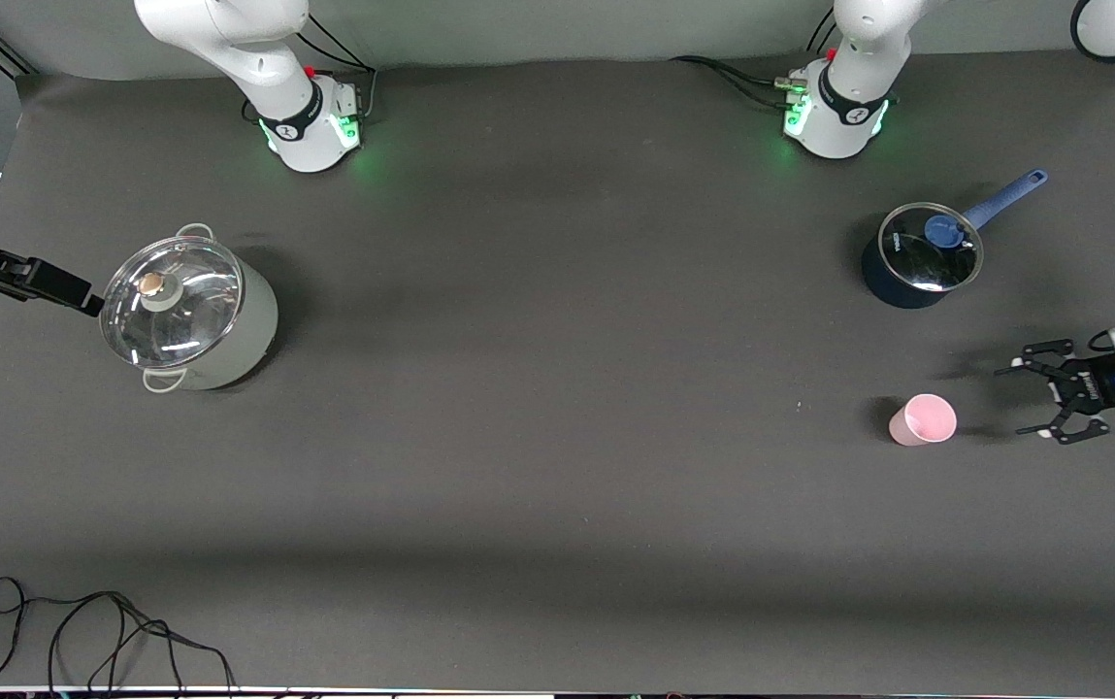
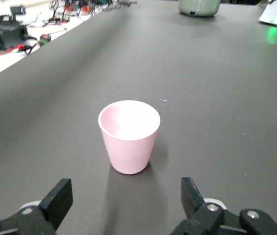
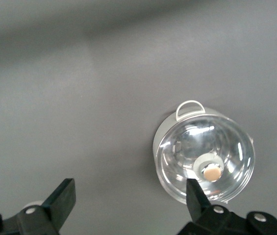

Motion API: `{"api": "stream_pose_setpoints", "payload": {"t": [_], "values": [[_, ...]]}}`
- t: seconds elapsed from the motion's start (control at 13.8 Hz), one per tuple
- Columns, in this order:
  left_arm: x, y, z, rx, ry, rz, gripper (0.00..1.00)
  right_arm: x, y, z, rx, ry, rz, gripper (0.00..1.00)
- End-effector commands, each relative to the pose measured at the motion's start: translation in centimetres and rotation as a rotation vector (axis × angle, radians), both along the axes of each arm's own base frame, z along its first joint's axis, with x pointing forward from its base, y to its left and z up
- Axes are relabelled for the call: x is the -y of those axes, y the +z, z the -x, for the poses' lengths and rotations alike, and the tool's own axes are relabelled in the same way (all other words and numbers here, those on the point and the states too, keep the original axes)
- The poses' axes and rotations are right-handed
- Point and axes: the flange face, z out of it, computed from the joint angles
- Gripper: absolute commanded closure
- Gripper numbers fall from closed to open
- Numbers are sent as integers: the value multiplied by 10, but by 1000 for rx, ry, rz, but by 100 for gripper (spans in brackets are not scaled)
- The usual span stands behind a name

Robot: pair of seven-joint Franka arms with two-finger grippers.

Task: Transfer pink cup from left to right arm
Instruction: 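Close the left gripper around the pink cup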

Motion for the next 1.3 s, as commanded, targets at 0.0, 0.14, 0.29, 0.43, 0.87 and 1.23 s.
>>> {"api": "stream_pose_setpoints", "payload": {"t": [0.0, 0.14, 0.29, 0.43, 0.87, 1.23], "values": [[5, -34, 6, 99, -30, 118, 1, -7, 8, 2, 4, -174, -1, 0], [13, -54, 11, 126, -42, 167, 1, -12, 7, 2, -3, -281, -1, 0], [22, -68, 13, 125, -39, 217, 1, -14, 7, 2, -7, -375, -5, 0], [34, -84, 12, 143, -32, 258, 1, -15, 7, 1, -7, -412, -8, 0], [58, -114, 1, 189, -27, 320, 1, -14, 7, 1, -6, -459, -10, 0], [82, -121, -8, 210, -13, 358, 1, -12, 7, 0, -5, -462, -10, 0]]}}
